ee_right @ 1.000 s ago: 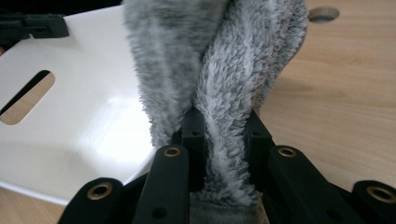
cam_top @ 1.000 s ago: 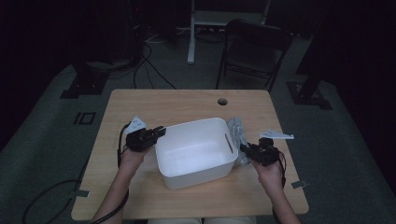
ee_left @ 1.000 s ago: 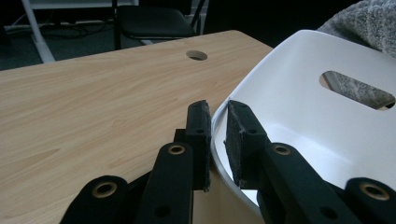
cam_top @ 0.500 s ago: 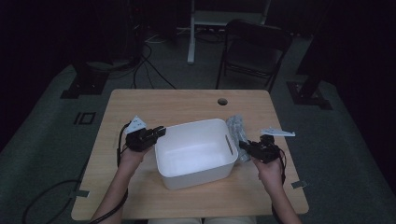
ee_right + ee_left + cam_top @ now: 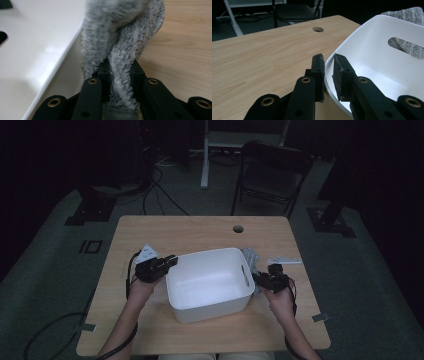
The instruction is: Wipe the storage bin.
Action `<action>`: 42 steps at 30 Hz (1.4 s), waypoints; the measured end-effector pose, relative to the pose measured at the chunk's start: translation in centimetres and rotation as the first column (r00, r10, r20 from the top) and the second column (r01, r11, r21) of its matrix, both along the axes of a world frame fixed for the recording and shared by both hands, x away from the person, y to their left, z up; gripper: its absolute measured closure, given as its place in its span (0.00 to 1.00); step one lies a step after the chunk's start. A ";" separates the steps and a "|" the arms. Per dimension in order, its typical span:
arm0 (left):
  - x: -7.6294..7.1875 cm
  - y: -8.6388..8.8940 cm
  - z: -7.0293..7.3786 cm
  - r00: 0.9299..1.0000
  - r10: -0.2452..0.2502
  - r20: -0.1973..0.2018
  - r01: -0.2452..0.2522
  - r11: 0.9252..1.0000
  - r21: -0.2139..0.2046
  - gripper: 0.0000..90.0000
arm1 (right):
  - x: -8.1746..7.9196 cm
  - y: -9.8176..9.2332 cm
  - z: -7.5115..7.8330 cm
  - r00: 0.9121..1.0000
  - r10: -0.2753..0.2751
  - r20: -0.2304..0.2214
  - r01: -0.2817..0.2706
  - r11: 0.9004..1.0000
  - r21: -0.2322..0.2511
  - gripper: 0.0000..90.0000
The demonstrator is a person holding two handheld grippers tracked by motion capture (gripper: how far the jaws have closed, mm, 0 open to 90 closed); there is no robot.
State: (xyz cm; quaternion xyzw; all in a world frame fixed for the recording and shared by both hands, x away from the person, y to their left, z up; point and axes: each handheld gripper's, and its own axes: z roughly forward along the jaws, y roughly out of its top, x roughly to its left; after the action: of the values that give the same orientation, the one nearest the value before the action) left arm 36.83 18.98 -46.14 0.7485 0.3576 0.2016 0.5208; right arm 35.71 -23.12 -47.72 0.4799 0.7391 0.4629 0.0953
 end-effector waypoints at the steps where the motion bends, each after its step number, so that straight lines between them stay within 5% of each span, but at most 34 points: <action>1: 0.0 0.0 0.0 1.000 -0.001 0.000 0.001 1.000 0.001 0.88 | 0.0 -0.2 0.3 1.000 0.000 0.001 0.000 1.000 0.009 0.86; 7: 0.0 0.0 0.0 1.000 -0.004 -0.001 0.004 1.000 0.000 0.88 | -0.3 -1.0 2.7 0.998 -0.011 0.067 0.005 0.997 0.080 0.86; 10: 0.0 -0.1 0.0 1.000 0.010 0.004 -0.010 1.000 0.002 0.88 | 0.0 -0.2 2.9 0.996 -0.003 0.084 0.000 0.999 0.036 0.86; 20: 0.0 -0.2 0.0 1.000 0.013 0.005 -0.013 1.000 0.005 0.88 | 2.0 0.6 0.3 1.000 0.001 -0.015 -0.001 1.000 0.003 0.86; 30: 0.0 -0.1 -0.1 1.000 0.006 0.009 -0.006 1.000 0.001 0.88 | 2.7 0.0 2.8 0.999 0.001 0.047 -0.004 0.998 0.059 0.86; 42: 0.0 -0.3 0.0 1.000 0.022 0.013 -0.023 1.000 0.013 0.88 | 5.0 1.1 0.1 0.999 0.015 -0.033 -0.014 1.000 0.018 0.86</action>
State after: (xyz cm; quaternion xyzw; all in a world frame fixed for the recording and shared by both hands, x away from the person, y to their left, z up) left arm 36.80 18.66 -46.18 0.7464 0.3614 0.2145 0.5160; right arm 40.71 -21.99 -47.67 0.4828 0.7399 0.4623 0.0754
